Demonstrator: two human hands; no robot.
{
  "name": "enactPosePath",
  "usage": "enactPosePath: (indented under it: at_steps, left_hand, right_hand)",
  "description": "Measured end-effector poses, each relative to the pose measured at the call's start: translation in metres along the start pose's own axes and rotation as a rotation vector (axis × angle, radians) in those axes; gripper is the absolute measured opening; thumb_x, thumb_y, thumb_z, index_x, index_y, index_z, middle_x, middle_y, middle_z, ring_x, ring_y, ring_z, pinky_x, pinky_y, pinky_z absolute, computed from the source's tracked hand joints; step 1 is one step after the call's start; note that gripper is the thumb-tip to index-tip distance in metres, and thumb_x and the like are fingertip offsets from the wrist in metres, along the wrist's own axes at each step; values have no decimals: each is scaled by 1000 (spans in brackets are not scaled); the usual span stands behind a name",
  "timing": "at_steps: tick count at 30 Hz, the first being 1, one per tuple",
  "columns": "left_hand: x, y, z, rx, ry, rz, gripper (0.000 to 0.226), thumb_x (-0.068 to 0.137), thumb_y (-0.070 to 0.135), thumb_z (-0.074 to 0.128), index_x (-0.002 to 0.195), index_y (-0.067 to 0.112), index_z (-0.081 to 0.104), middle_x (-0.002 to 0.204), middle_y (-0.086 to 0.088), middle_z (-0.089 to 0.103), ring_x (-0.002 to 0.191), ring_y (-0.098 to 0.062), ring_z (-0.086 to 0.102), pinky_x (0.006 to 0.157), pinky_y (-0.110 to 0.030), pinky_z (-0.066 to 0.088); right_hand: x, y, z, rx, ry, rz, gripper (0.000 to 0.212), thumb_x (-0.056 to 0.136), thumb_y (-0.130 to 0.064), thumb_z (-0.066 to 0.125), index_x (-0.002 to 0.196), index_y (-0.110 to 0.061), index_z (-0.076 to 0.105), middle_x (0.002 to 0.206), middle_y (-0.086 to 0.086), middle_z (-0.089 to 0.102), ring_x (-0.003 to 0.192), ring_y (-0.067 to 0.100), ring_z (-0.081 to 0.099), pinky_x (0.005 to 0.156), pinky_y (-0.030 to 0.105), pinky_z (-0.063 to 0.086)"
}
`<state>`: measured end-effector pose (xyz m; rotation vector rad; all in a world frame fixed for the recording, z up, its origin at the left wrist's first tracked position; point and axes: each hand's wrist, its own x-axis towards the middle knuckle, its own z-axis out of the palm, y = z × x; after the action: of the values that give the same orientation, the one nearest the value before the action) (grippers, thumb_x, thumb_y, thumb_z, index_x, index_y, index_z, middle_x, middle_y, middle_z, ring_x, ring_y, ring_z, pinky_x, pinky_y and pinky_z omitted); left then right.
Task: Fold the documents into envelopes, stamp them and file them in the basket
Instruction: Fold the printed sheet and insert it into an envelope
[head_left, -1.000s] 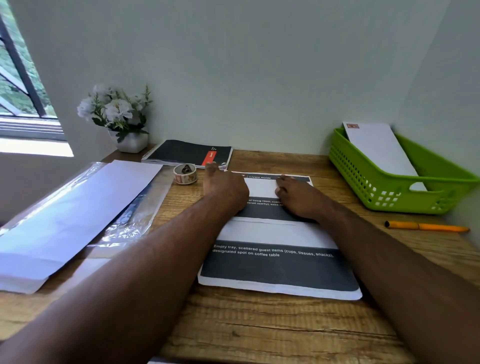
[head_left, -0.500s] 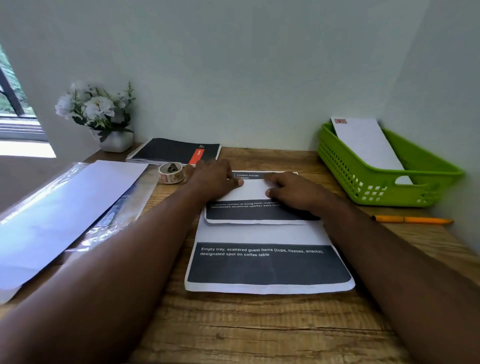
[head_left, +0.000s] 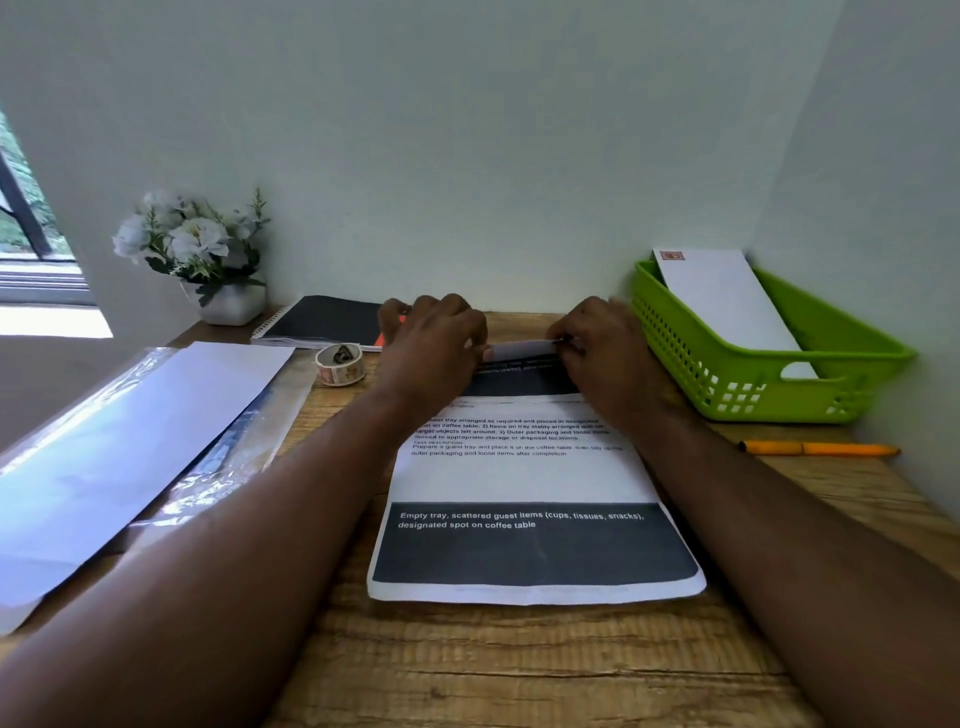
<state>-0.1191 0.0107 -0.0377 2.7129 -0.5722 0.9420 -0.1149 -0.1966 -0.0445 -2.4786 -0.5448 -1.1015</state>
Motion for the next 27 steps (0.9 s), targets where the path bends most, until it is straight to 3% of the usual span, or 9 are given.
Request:
enactPosePath:
  at_steps: [3,6,9,11,15,18,24,27]
  left_hand:
    - [-1,7,2,11,-160,-45,18,88,30,49,95,28,66,112,10,61,113,-18,52,104,-48,15]
    - [-1,15,7,91,-290,-49,31,93,24,37,103,25,67,119,8,61,118,-19,51,111,-60,0]
    - [-2,16,16,19,-359,-73,37,94,20,34,119,24,61,134,6,55,131,-18,43,114,-58,-10]
    - [-3,15,26,-12,-448,-96,40,98,23,31,132,23,53,143,3,48,139,-19,35,116,-57,-9]
    - [-7,17,32,-117,-548,-213,41,100,30,30,140,23,39,145,-4,46,143,-21,28,116,-55,-3]
    - [-7,20,29,-133,-579,-252,45,98,28,32,142,24,35,148,-7,42,143,-23,27,116,-55,10]
    - [-5,22,32,-83,-657,-248,55,99,34,25,152,23,18,161,2,19,149,-26,11,115,-59,6]
    - [-5,23,31,-68,-670,-253,55,101,43,21,153,28,15,162,9,13,150,-24,5,113,-65,2]
  right_hand:
    - [-5,0,2,127,-240,61,22,70,3,63,81,-14,72,88,3,64,84,20,60,77,35,47]
    - [-8,-2,4,179,-470,137,21,78,1,55,87,-13,68,82,-4,59,67,9,55,65,25,40]
    - [-5,-5,0,163,-604,183,21,83,-6,52,96,-17,65,84,-11,54,61,-6,45,55,8,30]
    - [-3,-5,-2,142,-652,195,21,84,-13,55,100,-21,64,90,-10,55,67,-5,47,58,7,29]
    - [-4,-5,6,133,-620,195,25,94,-22,49,113,-18,66,112,-2,64,102,13,56,81,22,39]
    - [-6,-4,20,5,-623,159,33,98,-26,42,127,-24,58,124,4,57,120,25,48,100,39,39]
    - [-6,-20,22,-176,-701,186,38,100,-37,35,137,-37,44,132,6,39,125,33,33,100,53,35]
    - [-7,-23,22,-160,-700,194,40,99,-37,35,139,-42,39,147,3,27,131,34,28,104,56,29]
